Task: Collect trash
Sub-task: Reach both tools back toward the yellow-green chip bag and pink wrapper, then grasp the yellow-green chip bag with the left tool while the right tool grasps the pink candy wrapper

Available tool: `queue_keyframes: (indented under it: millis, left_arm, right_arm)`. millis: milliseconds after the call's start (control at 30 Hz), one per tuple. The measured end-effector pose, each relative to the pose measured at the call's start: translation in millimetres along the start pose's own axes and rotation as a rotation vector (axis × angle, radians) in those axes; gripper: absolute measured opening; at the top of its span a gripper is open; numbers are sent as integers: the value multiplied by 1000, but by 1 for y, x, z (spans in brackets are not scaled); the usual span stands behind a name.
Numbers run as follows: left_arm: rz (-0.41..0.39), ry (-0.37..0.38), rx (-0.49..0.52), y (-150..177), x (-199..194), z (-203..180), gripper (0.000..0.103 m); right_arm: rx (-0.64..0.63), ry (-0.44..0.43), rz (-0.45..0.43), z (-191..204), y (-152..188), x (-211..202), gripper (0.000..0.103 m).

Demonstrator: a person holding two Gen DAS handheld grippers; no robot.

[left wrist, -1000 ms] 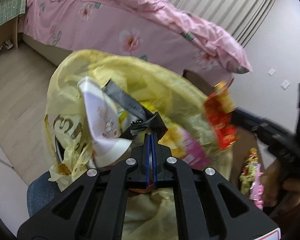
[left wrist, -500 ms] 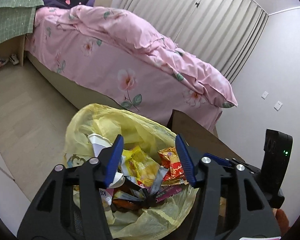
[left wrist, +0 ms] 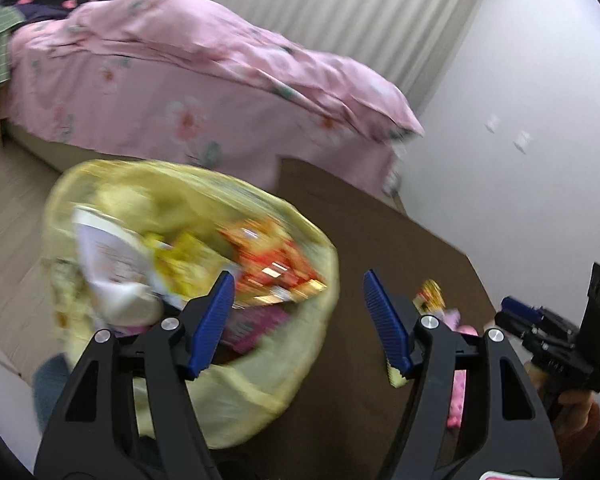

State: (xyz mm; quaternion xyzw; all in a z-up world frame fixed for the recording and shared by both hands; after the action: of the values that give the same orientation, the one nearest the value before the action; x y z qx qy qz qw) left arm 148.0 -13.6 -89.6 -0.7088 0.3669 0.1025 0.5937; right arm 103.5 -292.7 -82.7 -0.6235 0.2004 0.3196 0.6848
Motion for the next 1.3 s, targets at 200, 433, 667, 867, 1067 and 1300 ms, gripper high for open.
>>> queue_keyframes:
  millis: [200,433,667,867,1067,1300]
  left_arm:
    - [94,85,170,19,26,-62,63]
    - [160,70,302,29,50,-98,63]
    - [154,-22,259,23,46,-76,63]
    - [125,-42,252,16,36,-66,63]
    - [135,-7,222,22,37,-63,63]
    - [153,45,207,30,43,-70,63]
  right_arm:
    - [78,23,16,-34,32,-12,46]
    - [57,-102,26,-4,51,-13,46]
    - [75,-188,99,32,40,21,37]
    - [99,-141,178,39,51,49,37]
    - [61,-76,212,19,67,35,37]
    - [143,-36,212,-21,85,20,37]
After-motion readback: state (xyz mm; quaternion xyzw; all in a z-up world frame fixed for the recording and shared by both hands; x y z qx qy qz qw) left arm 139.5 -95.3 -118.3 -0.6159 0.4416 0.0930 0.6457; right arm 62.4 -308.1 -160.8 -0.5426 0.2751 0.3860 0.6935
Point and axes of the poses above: each gripper's, at about its wrist camera, not at the fingertips, and x roughly the way its jaws point, z to its left, y to its underside, the point moved 6 cm from there along x, roughly the way its jaws point, and after that the axes turned 8 degrees about x, right-handed, at the moved point
